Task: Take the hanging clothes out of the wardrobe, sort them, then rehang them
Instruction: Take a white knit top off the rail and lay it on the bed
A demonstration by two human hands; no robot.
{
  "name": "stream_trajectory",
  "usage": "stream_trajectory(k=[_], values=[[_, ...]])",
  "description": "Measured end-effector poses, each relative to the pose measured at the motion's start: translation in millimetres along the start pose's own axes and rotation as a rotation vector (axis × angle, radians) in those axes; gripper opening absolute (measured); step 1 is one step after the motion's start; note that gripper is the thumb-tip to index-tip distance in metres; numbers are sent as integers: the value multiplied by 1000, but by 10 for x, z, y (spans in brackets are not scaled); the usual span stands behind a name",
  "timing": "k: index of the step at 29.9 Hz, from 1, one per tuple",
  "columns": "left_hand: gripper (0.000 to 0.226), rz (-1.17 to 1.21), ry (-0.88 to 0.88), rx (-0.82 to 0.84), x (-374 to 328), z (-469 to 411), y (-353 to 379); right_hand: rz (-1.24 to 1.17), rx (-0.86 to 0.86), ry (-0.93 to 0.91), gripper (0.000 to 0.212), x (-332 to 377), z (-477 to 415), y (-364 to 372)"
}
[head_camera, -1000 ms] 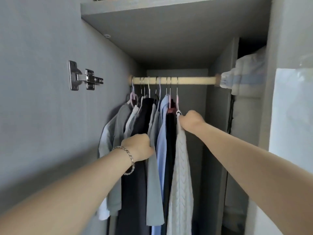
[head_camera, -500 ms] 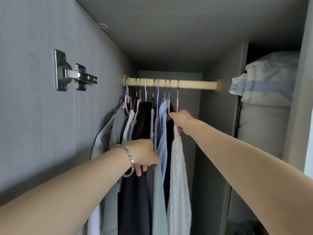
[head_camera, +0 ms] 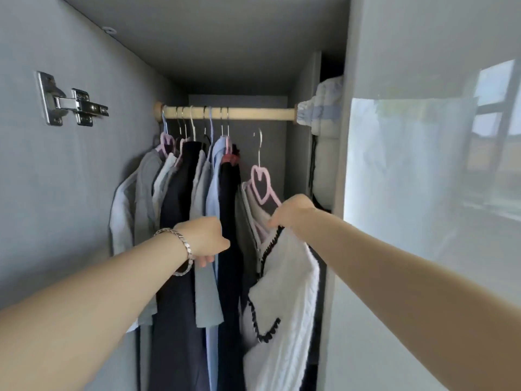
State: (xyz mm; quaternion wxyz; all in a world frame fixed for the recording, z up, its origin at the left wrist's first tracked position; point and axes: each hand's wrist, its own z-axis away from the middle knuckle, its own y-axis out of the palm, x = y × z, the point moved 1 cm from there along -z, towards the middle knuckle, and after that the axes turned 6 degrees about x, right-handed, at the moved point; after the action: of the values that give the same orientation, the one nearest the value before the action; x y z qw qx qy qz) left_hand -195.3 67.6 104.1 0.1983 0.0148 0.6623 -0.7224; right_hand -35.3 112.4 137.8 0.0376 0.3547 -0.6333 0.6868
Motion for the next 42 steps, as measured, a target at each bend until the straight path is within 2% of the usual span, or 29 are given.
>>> stream_trajectory(k=[2, 5, 8, 12, 16, 21, 27, 32, 36, 42], values=[[28, -2, 22, 19, -179, 83, 181, 113, -3, 60, 17, -217, 337, 137], [25, -9, 87, 53, -419, 233, 470, 29, 62, 156, 2, -649, 744, 355], [26, -28, 158, 129, -650, 412, 766, -45, 57, 297, 19, -886, 1300, 448], [27, -81, 328, 200, -918, 685, 1213, -123, 16, 432, 10, -1154, 2128, 559], [22, -116, 551, 318, -1174, 1116, 1794, -155, -88, 647, 27, -1404, 3112, 637], [23, -203, 808, 463, -1511, 1935, 2536, -185, -290, 899, 30, -1478, 4521, 828], [21, -249, 1074, 607, -1950, 3290, 3230, -187, -605, 1125, 33, -1159, 6211, 1173], [24, -254, 1252, 677, -2188, 4430, 3647, -323, -844, 1256, 37, -640, 7386, 1562], [20, -275, 1329, 771, -2251, 5389, 4023, -457, -1022, 1313, 38, -144, 8207, 1914], [20, -390, 1512, 924, -2123, 6682, 4550, -525, -1266, 1445, 53, 536, 9256, 2542]])
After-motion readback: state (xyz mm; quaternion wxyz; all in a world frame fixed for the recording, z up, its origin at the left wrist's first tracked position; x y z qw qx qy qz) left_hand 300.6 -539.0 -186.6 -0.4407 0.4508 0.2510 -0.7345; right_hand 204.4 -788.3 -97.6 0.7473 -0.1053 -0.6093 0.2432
